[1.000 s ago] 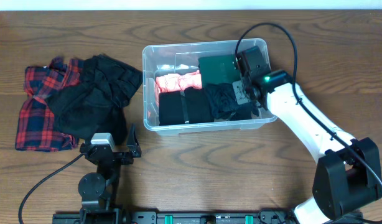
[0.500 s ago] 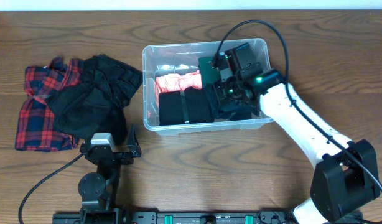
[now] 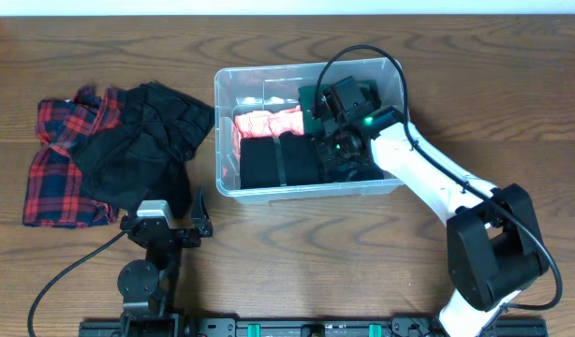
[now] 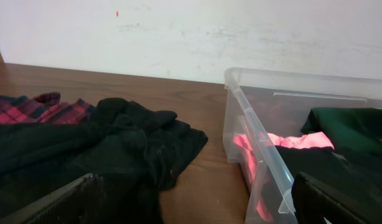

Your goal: Pack container

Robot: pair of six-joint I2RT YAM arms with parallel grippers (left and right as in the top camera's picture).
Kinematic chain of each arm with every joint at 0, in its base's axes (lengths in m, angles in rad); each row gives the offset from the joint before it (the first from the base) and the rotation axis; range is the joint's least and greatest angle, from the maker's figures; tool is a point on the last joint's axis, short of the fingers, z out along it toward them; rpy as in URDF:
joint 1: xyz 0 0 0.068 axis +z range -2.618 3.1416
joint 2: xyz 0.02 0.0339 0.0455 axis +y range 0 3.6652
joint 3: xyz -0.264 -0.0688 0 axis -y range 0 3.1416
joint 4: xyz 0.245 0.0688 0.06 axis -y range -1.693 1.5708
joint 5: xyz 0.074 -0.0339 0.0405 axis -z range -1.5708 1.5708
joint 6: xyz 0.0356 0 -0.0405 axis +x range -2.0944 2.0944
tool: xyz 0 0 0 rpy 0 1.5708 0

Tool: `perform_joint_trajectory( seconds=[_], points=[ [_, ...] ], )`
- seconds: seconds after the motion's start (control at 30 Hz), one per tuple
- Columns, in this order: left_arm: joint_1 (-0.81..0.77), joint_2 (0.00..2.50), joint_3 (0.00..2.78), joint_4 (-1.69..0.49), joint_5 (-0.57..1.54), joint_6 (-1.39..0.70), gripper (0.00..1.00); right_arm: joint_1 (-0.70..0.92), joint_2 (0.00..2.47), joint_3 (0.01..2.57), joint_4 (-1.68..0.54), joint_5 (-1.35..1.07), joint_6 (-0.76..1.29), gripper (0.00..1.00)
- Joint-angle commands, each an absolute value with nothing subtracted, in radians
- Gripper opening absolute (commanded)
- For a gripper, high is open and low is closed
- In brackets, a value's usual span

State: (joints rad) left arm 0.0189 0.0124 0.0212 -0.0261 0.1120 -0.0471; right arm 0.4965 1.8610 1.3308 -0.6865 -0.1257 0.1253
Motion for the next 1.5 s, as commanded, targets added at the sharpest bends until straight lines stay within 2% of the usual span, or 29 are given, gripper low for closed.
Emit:
perform_joint_trajectory(
  seconds=[0.0, 0.27, 0.63, 0.97, 1.2, 1.27, 1.33, 1.47],
  points=[
    [0.024, 0.010, 0.004, -0.060, 0.123, -0.031, 0.98, 0.461, 1.863, 1.346, -0.709, 0.036, 0.136, 0.02],
    [0.024, 0.010, 0.004, -0.060, 0.123, -0.031, 0.98, 0.412, 1.864, 1.346, -0.725, 0.067, 0.106, 0.02],
    [0.024, 0.010, 0.004, -0.060, 0.123, -0.031, 0.98, 0.464, 1.871, 1.346, -0.688, -0.034, 0.092, 0.07],
    [0.024, 0.010, 0.004, -0.060, 0.123, -0.031, 0.98, 0.521, 2.011, 1.346, -0.659, -0.035, 0.100, 0.04],
    [0.024, 0.010, 0.004, -0.060, 0.123, -0.031, 0.98, 0.511, 1.978, 1.377, -0.686, -0.035, 0.118, 0.03],
    [0.024, 0.010, 0.004, -0.060, 0.123, -0.031, 0.98, 0.509, 1.942, 1.409, -0.721, -0.034, 0.118, 0.12],
    [0.024, 0.010, 0.004, -0.060, 0.123, -0.031, 0.98, 0.503, 1.895, 1.450, -0.765, -0.034, 0.118, 0.31],
    [0.024, 0.010, 0.004, -0.060, 0.123, -0.031, 0.98, 0.485, 1.786, 1.549, -0.856, -0.034, 0.118, 0.76]
  ],
)
